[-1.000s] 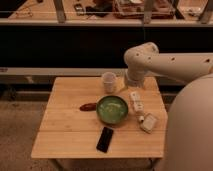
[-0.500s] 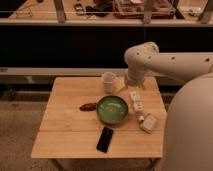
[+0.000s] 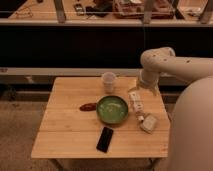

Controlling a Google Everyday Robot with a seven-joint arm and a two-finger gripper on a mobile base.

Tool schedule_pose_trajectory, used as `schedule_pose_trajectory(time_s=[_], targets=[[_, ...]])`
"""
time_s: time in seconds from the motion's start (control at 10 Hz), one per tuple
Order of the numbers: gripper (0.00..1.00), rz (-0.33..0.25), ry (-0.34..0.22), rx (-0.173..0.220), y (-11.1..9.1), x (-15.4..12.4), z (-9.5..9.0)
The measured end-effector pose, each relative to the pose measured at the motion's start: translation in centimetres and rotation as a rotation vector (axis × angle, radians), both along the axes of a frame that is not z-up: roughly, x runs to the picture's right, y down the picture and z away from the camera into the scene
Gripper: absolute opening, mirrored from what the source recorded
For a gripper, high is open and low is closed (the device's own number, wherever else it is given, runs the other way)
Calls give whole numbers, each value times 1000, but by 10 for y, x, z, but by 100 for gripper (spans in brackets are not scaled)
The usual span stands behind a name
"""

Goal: Place the white sponge in the ceramic cup

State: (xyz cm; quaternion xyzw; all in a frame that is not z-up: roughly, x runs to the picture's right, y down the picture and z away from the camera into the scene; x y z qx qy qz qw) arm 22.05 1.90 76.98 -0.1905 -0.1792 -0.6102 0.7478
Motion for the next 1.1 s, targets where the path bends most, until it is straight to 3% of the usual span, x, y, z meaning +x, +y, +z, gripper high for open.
schedule_pose_trajectory(time_s=[0.2, 0.4, 0.5, 0.9, 1.1], targets=[[80, 101, 75, -38, 16, 33, 3], [80, 247, 193, -113, 44, 71, 13], [80, 274, 217, -126, 49, 78, 15], [80, 285, 225, -142, 52, 79, 15], [80, 362, 221, -226, 70, 73, 24]])
